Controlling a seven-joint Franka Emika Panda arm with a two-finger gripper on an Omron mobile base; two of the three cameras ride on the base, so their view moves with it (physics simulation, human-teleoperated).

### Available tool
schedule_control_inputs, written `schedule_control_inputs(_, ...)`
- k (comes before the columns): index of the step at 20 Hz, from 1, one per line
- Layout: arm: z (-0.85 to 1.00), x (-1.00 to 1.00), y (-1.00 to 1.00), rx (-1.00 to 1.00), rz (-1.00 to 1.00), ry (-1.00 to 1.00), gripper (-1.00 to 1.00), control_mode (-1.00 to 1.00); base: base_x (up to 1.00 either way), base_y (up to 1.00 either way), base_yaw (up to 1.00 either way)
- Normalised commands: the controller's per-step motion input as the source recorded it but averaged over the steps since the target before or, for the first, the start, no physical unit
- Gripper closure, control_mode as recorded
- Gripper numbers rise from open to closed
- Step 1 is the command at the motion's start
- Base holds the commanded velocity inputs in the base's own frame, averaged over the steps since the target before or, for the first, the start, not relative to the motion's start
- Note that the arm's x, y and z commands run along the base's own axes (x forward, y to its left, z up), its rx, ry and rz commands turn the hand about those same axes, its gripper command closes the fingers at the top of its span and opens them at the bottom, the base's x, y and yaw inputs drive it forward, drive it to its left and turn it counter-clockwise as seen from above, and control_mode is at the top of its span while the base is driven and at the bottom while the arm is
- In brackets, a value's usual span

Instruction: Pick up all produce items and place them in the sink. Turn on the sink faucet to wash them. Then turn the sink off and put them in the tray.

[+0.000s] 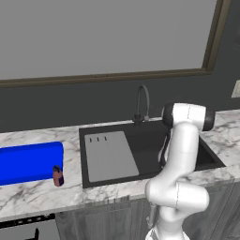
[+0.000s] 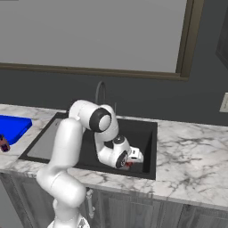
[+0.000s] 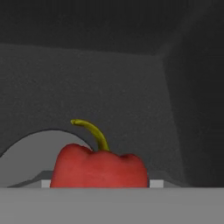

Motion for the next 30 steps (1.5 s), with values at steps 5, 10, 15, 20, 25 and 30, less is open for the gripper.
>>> schedule_control_inputs(5, 0.81, -0.21, 0.00, 0.01, -0.02, -0.04, 1.00, -1.00, 0.00, 0.00, 0.00)
schedule_control_inputs(10, 0.91, -0.15, 0.00, 0.02, -0.01, -0.03, 1.00, -1.00, 0.00, 0.00, 0.00)
schedule_control_inputs(15, 0.91, -0.17, 0.00, 0.02, -0.01, 0.00, 1.00, -1.00, 0.00, 0.00, 0.00)
schedule_control_inputs(20, 0.89, -0.16, -0.01, 0.03, -0.01, 0.00, 1.00, -1.00, 0.00, 0.00, 0.00)
schedule_control_inputs(25, 0.96, -0.01, -0.11, 0.07, -0.03, 0.01, 1.00, -1.00, 0.00, 0.00, 0.00)
schedule_control_inputs(30, 0.87, 0.00, -0.25, 0.04, -0.08, 0.08, 1.00, -1.00, 0.00, 0.00, 0.00)
